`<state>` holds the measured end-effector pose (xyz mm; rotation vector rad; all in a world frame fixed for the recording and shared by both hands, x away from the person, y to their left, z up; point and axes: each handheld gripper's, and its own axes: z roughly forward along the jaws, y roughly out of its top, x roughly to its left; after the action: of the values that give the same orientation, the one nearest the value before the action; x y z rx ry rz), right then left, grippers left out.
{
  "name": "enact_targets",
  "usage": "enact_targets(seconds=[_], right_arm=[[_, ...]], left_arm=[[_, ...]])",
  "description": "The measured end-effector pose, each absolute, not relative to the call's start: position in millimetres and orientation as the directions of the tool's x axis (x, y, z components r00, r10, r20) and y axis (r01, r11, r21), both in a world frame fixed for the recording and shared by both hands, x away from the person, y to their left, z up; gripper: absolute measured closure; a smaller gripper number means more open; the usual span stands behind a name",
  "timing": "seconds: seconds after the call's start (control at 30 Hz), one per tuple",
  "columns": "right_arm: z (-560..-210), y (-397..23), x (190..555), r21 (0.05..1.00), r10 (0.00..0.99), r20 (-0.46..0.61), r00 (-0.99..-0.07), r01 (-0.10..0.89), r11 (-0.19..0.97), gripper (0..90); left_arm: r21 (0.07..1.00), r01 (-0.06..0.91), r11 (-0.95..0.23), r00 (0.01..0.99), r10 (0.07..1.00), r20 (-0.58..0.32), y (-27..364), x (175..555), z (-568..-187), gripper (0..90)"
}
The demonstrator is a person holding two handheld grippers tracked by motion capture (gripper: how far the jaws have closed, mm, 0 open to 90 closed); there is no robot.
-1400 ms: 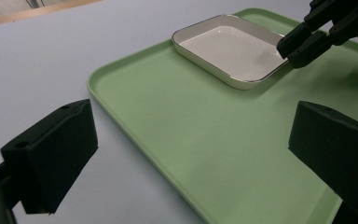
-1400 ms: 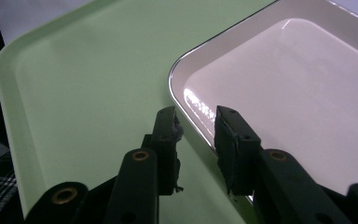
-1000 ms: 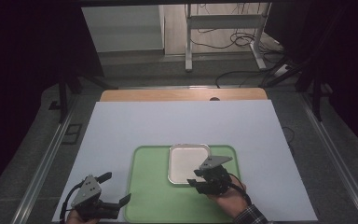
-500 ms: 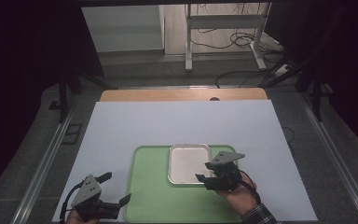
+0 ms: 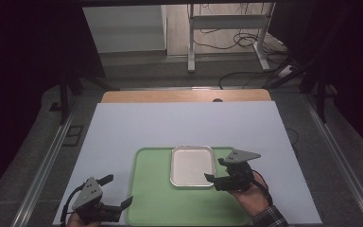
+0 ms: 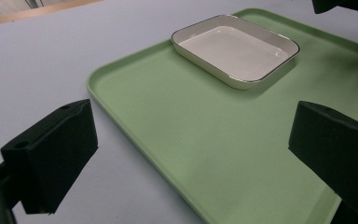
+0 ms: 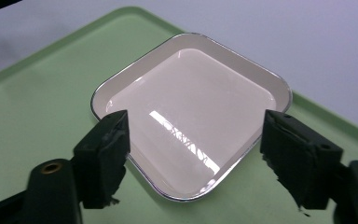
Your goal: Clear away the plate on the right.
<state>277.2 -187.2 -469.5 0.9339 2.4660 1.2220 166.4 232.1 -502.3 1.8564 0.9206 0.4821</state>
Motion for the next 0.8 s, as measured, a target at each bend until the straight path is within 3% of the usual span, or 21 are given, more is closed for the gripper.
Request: enact_targets(seconds=[0.27, 0.8], right_arm=[[-467.4, -193.9, 276.8, 0.788, 0.653, 0.056, -0.755, 0.435, 0.436, 6.4], [-465.2, -224.1, 271.2, 0.789, 0.678, 0.016, -0.735, 0.426, 0.443, 0.8]], left_arm=[[0.891, 0.384, -0.240, 0.634, 0.771, -0.066, 232.5, 166.3, -502.3, 1.0], [0.890, 0.384, -0.246, 0.633, 0.772, -0.060, 231.5, 166.0, -502.3, 1.0]])
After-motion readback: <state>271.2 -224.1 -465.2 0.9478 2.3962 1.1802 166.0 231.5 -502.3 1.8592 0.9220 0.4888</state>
